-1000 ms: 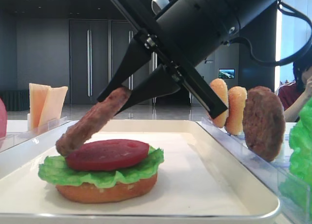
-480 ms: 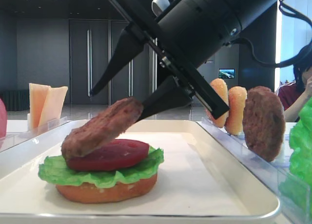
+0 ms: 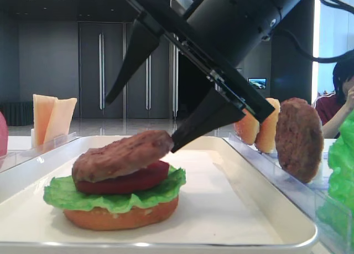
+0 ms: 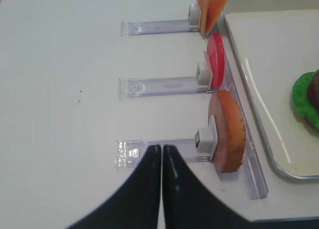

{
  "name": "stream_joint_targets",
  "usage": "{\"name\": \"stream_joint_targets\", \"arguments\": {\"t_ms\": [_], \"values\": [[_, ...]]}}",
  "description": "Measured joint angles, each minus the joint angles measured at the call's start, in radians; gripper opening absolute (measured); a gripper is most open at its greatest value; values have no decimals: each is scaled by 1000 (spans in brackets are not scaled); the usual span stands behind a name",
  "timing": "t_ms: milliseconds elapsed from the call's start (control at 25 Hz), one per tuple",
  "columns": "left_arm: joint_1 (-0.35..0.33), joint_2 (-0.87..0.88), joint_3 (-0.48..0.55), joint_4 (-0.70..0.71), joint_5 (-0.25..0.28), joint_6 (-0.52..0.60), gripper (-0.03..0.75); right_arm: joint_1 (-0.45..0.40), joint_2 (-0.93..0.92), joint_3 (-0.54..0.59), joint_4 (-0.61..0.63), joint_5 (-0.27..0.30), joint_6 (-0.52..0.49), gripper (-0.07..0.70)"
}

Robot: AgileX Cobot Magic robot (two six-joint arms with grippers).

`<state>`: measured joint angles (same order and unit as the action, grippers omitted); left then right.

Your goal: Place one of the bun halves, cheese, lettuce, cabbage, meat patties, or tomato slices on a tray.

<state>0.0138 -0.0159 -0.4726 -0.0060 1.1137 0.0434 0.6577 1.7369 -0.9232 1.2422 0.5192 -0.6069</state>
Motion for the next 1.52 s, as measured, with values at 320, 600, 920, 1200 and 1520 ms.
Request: {"name": "stream_joint_targets", "arguments": {"t_ms": [320, 600, 920, 1200, 1520], "values": [[0, 0, 0, 6, 0, -1, -1, 0, -45, -57, -389, 41, 367, 547], [0, 0, 0, 6, 0, -1, -1, 0, -124, -156, -734, 192, 689, 548], [0, 0, 0, 6, 0, -1, -1, 0, -147, -375, -1052, 523, 855, 548], [0, 0, 0, 6, 0, -1, -1, -55, -151, -497, -1172, 682, 881, 544], [0, 0, 0, 6, 0, -1, -1, -277, -151, -502, -1178, 700, 826, 515]]}}
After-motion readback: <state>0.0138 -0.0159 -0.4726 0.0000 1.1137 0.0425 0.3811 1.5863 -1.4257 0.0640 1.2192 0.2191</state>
